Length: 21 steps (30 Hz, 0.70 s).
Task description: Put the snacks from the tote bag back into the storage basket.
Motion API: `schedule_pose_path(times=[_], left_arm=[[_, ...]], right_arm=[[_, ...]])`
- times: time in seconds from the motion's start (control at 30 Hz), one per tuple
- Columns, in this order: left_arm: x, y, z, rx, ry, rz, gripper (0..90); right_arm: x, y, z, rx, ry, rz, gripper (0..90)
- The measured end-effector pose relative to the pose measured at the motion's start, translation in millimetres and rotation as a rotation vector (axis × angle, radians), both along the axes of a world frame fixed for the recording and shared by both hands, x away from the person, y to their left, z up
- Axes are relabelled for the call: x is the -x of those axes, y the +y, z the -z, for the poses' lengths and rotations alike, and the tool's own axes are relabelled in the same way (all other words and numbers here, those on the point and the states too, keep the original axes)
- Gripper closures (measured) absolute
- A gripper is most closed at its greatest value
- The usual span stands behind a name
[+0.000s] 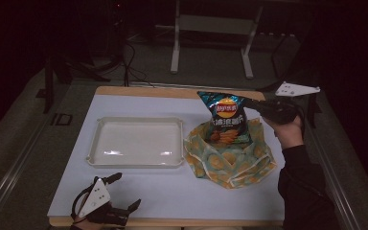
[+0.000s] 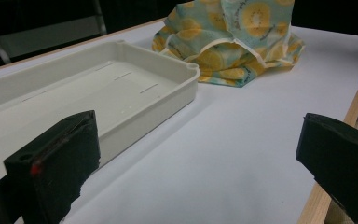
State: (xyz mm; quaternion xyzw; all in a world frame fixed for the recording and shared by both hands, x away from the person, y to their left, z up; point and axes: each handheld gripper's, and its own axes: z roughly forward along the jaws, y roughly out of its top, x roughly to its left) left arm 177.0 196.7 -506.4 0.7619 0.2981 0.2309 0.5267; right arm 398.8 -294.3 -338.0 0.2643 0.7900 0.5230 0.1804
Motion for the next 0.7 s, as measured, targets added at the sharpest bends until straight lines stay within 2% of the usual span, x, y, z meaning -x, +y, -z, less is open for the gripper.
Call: schedule_pose_path(times=[0.07, 0.1, 0.3, 0.5, 0.7], left_arm=[[0.2, 0.0, -0.1, 0.001, -0.001, -0.001, 0.1], [0.3, 0.2, -0.2, -0.001, -0.001, -0.001, 0.1], [0.6, 0.2, -0.3, 0.000, -0.001, -0.001, 0.1], [1.1, -0.4, -0.4, -0.002, -0.005, 0.000, 0.1], [1.1, -0.2, -0.6, -0.001, -0.005, 0.000, 0.1]], right_arm=[[2.1, 2.6, -11.5, -0.003, -0.018, 0.011, 90.0], [2.1, 2.6, -11.5, -0.003, -0.018, 0.011, 90.0], [7.0, 10.7, -34.8, 0.000, -0.052, 0.026, 90.0], [11.4, 21.2, -50.2, -0.015, -0.071, 0.026, 90.0], [13.8, 42.0, -60.7, -0.032, -0.081, 0.016, 90.0]])
